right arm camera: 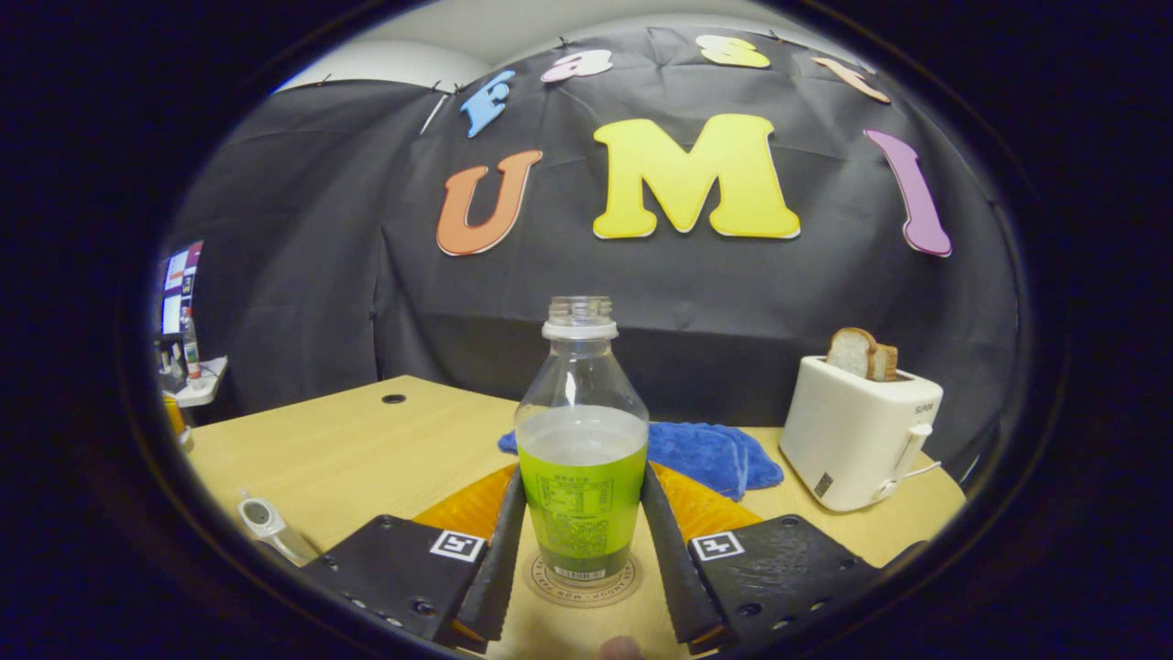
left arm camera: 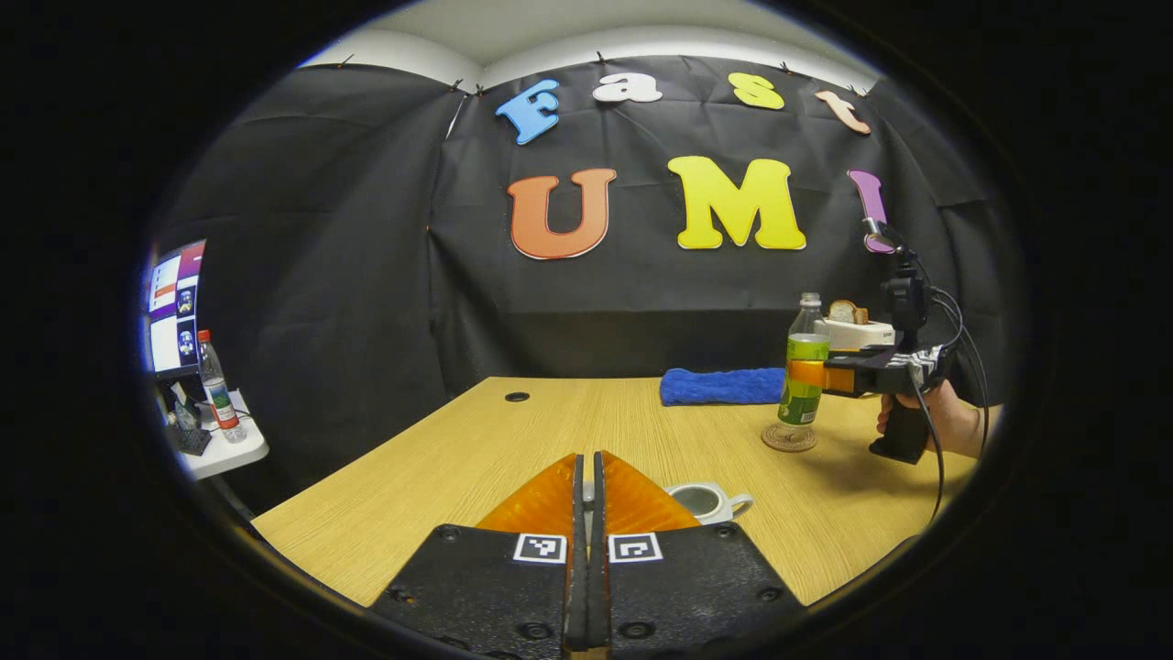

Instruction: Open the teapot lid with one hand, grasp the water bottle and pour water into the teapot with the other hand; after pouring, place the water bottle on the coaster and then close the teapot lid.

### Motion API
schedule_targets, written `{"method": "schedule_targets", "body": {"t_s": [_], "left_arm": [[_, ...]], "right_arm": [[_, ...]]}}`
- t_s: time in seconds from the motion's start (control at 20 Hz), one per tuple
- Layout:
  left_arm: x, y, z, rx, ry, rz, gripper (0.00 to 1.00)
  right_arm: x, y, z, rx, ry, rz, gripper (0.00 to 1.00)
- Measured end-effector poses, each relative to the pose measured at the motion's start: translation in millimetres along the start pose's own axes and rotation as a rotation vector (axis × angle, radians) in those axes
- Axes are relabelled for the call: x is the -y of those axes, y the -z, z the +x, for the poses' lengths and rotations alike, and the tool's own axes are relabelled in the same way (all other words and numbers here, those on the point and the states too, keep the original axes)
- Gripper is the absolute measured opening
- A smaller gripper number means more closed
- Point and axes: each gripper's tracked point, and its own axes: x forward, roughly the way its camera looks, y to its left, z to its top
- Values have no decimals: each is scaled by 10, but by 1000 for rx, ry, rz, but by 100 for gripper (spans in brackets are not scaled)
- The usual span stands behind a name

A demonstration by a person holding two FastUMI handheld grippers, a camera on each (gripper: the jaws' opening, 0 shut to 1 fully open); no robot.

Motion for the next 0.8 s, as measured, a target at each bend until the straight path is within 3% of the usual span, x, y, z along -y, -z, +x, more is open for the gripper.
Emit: {"method": "schedule_targets", "body": {"t_s": [0.45,0.5,0.6,0.8], "left_arm": [[58,-41,13,11,1,-5,3],[93,-39,21,14,6,-13,3],[202,-56,25,27,17,-42,3],[448,-116,107,55,49,-59,3]], "right_arm": [[-11,138,69,-31,5,32,73],[-16,128,51,-29,4,40,75],[35,97,-46,-23,18,51,98],[238,-47,-561,39,40,49,98]]}}
